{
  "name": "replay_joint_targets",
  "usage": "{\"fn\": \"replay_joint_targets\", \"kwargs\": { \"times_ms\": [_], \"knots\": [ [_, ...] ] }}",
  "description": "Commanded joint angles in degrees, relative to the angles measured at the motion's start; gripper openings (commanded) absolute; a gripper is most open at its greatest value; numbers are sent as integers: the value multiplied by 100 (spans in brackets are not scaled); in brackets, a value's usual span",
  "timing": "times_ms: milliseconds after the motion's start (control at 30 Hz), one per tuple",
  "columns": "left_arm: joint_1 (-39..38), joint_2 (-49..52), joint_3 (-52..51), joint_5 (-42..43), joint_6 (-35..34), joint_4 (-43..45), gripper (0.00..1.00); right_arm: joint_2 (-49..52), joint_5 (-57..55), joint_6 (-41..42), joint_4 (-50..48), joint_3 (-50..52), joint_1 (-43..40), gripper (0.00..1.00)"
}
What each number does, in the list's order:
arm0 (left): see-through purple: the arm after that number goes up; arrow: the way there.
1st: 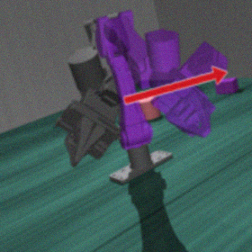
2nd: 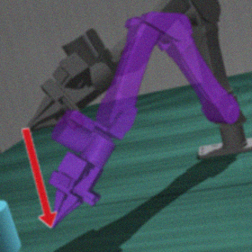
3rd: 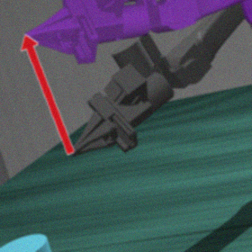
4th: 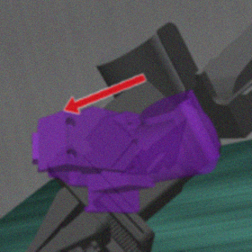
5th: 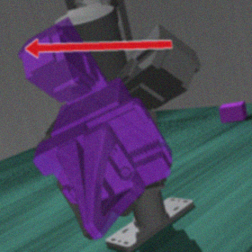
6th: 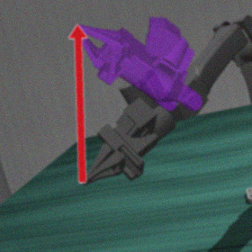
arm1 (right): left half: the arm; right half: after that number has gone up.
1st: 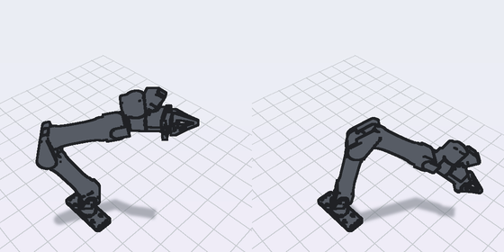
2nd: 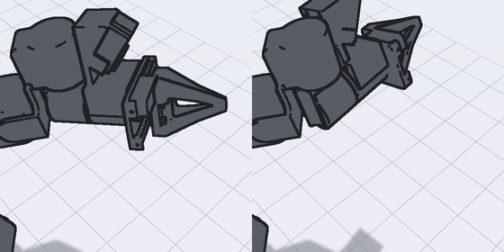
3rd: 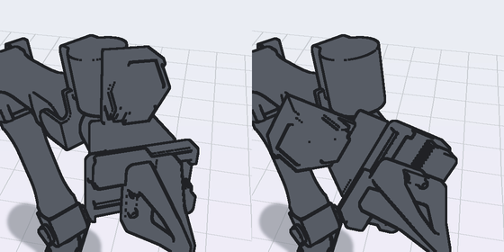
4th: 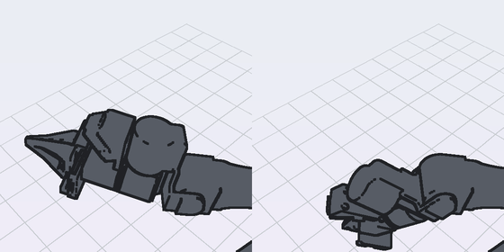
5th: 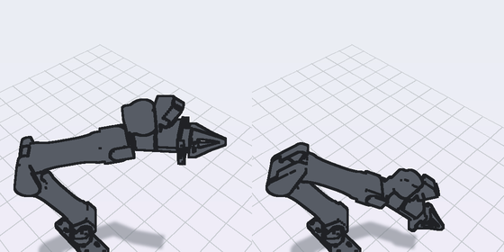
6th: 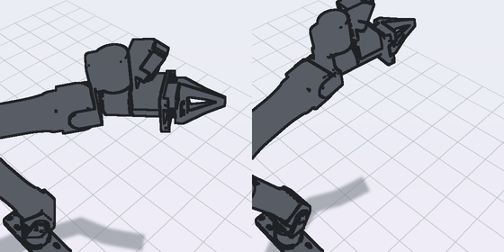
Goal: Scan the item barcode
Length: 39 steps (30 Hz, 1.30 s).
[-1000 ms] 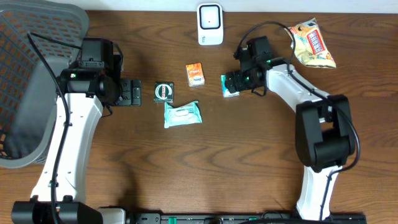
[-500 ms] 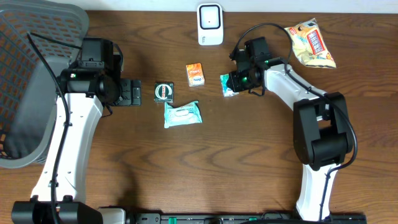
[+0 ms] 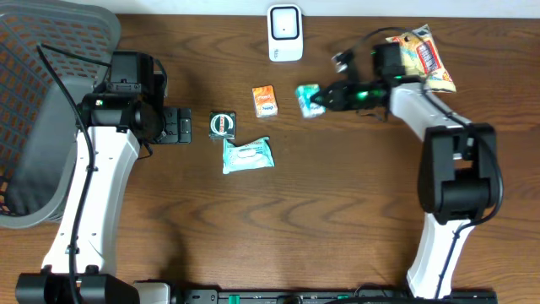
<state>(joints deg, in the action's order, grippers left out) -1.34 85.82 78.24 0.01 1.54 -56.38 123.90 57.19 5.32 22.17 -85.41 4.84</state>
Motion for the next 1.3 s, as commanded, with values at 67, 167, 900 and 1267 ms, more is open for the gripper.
{"fn": "replay_joint_targets", "kwargs": {
  "times_ms": [67,167,900,1267],
  "knots": [
    [-2,33,-39,-52,35,-7,98,48,2597,254,-195,-15,-433,1],
    [-2,33,-39,-52,37,-7,98,50,3126,175,-271,-15,-518,1],
    [-2,33,-39,-52,37,-7,98,50,3226,146,-422,-15,-363,1],
    [-2,33,-39,-52,37,-7,98,50,2509,302,-304,-15,-308,1]
  ]
}}
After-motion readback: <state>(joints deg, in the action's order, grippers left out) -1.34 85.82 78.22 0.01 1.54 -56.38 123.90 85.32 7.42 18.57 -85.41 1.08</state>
